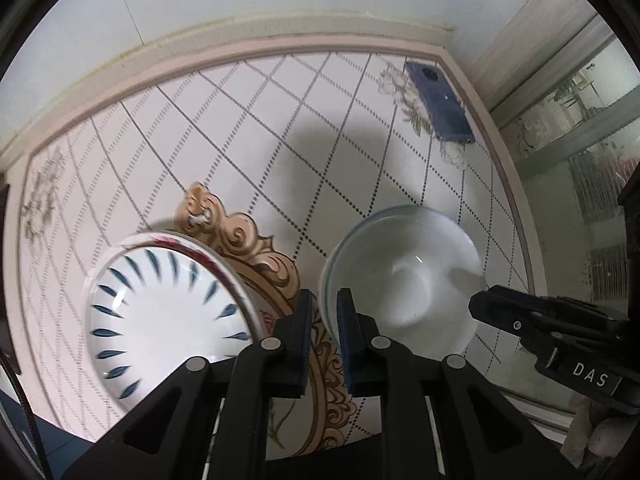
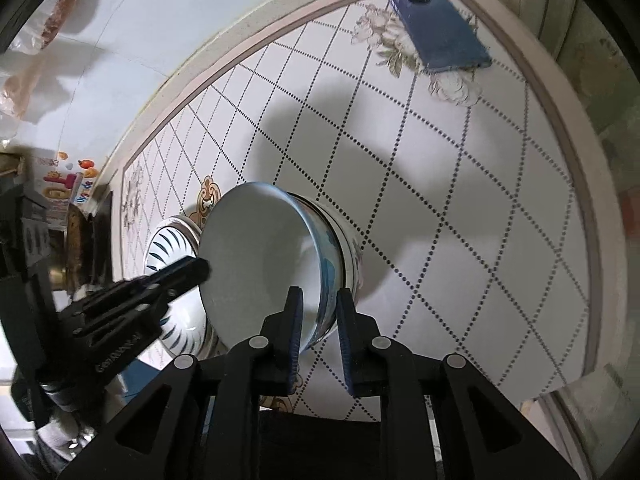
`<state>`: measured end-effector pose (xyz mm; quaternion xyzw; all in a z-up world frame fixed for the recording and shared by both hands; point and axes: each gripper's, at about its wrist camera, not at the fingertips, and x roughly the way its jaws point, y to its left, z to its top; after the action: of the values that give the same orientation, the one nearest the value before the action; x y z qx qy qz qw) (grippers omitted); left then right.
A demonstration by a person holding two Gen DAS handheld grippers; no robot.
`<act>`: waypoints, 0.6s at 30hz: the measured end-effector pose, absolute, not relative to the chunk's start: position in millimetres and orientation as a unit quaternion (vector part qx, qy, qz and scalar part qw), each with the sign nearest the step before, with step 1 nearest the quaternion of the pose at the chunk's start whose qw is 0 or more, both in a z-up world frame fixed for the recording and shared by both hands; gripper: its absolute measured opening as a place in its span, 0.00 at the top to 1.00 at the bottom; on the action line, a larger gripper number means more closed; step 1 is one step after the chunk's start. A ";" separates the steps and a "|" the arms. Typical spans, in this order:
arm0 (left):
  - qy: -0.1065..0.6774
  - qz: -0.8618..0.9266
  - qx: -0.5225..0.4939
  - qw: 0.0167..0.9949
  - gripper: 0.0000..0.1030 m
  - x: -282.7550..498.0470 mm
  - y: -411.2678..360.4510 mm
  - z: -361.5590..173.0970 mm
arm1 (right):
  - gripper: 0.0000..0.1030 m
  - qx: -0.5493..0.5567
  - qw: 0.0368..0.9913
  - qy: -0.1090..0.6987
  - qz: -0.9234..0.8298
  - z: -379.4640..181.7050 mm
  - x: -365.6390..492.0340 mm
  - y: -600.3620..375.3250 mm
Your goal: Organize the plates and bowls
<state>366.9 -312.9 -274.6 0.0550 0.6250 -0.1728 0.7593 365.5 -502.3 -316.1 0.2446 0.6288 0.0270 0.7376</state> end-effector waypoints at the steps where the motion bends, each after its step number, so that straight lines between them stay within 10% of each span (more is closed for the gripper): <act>1: 0.620 -0.173 0.058 0.763 0.89 364.8 -311.3 -267.9 | 0.65 0.235 0.745 0.624 0.019 -308.6 362.2 -499.9; 11: 0.582 -0.195 0.056 0.788 0.65 340.7 -298.4 -211.8 | 0.18 0.170 0.794 0.584 -0.016 -246.9 334.9 -485.9; 15: 0.576 -0.204 0.050 0.790 0.15 335.9 -293.3 -201.9 | 0.14 0.162 0.802 0.574 -0.026 -230.5 323.9 -484.4; 18: 0.573 -0.207 0.041 0.792 0.12 332.9 -289.4 -197.7 | 0.11 0.153 0.811 0.564 -0.029 -218.8 315.2 -481.3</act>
<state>332.9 -289.4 -197.7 0.0410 0.5727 -0.2067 0.7922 315.2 -481.3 -218.8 0.1531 0.5643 -0.0287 0.8107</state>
